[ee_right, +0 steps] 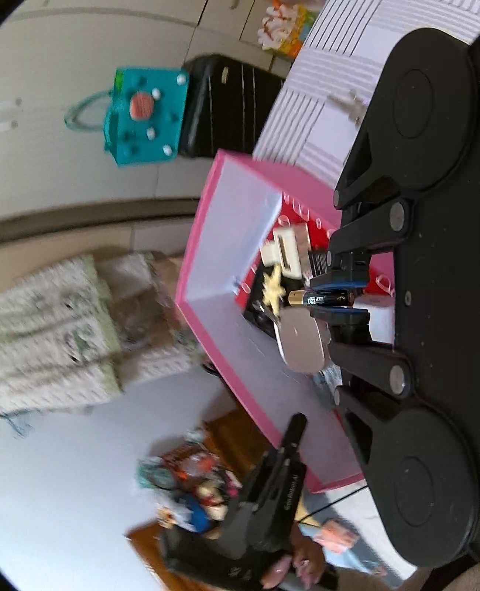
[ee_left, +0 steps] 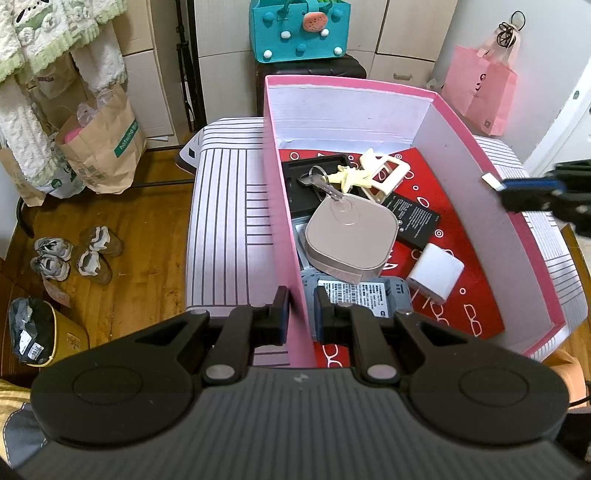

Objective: Organize rigid objects
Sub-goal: 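Carry the AA battery with the right gripper into the box and release, then move the right gripper to the second AA battery and grasp it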

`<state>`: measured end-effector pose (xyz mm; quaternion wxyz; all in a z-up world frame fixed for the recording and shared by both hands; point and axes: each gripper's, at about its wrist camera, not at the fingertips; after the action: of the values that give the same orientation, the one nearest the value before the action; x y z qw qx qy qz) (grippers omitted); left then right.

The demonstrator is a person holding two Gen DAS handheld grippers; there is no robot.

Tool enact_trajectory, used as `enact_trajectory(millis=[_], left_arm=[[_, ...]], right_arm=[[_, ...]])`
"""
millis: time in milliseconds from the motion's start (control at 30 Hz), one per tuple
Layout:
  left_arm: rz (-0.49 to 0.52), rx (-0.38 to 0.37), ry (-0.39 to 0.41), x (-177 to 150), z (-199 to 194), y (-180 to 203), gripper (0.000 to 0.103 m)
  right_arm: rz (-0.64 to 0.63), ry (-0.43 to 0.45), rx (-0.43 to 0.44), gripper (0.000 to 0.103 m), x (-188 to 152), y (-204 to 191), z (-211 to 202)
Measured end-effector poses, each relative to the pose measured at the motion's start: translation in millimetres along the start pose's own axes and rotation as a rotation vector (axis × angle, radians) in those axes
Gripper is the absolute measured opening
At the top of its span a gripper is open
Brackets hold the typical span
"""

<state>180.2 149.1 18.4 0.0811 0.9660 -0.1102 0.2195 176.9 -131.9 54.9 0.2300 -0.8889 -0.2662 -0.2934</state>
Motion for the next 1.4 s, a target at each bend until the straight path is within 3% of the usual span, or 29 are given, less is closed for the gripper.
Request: enact_trajectory(millis=[333, 533, 667, 800, 1033, 1300, 1400], left_arm=[[-0.004, -0.014, 0.0, 0, 0, -3, 0.013], [-0.01, -0.022, 0.006, -1, -1, -4, 0.013], [-0.007, -0.02, 0.004, -1, -1, -4, 0.013], [-0.007, -0.021, 0.004, -1, -1, -4, 0.013], [-0.01, -0.019, 0.006, -1, -1, -4, 0.013], [-0.009, -0.006, 0.004, 0, -2, -2, 0.013], [-0.011, -0.002, 0.002, 0, -2, -1, 0.013]], right_arm=[[-0.098, -0.193, 0.127, 0.011, 16, -36, 53], [-0.149, -0.253, 0.173, 0.013, 15, -57, 72], [-0.123, -0.225, 0.18, 0.016, 16, -53, 67], [-0.05, -0.143, 0.17, 0.018, 17, -36, 43], [0.113, 0.004, 0.049, 0.033, -3, 8, -19], [0.276, 0.021, -0.101, 0.04, -44, 57, -54], [0.365, 0.002, -0.083, 0.041, -61, 78, -57]])
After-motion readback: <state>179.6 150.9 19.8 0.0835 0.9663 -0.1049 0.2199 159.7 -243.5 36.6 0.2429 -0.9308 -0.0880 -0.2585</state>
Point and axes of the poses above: each gripper's, at about its wrist camera, not at the fingertips, and z roughly the way its jaws point, y to its right, x to its top, and after that the axes turned 5 degrees about -y, right-handed
